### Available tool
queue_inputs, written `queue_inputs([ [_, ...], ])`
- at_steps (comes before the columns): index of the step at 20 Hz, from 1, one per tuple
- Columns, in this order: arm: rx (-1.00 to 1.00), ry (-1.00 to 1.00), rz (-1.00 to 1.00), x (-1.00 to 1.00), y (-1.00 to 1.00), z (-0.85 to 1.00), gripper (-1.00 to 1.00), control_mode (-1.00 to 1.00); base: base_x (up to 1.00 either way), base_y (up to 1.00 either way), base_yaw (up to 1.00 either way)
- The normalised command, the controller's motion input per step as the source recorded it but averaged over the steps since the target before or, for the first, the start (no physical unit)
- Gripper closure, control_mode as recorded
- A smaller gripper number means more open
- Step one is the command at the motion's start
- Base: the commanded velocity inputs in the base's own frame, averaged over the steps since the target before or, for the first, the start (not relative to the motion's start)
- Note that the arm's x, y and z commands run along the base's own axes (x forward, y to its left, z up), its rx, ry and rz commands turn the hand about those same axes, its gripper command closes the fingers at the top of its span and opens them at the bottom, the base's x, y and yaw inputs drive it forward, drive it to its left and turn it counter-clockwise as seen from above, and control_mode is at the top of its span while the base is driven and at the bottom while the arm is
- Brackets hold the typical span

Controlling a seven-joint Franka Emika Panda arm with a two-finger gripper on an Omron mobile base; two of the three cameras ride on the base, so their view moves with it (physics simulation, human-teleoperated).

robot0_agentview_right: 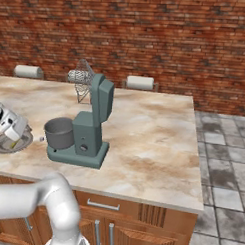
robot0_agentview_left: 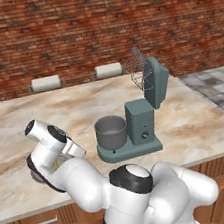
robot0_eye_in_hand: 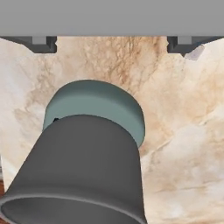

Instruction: Add butter and sugar cubes to the stand mixer bowl and then turn on the stand mixer to begin making frosting.

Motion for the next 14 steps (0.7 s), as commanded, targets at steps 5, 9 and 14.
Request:
queue_inputs([
  [5, 0.0, 0.0, 0.0, 0.13, 0.01, -0.27, -1.0, -1.0, 0.0, 0.0, 0.0],
  [9, 0.0, 0.0, 0.0, 0.2, 0.08, -0.22, -1.0, -1.0, 0.0, 0.0, 0.0],
  [14, 0.0, 0.0, 0.0, 0.3, 0.14, -0.06, -1.0, -1.0, 0.0, 0.0, 0.0],
])
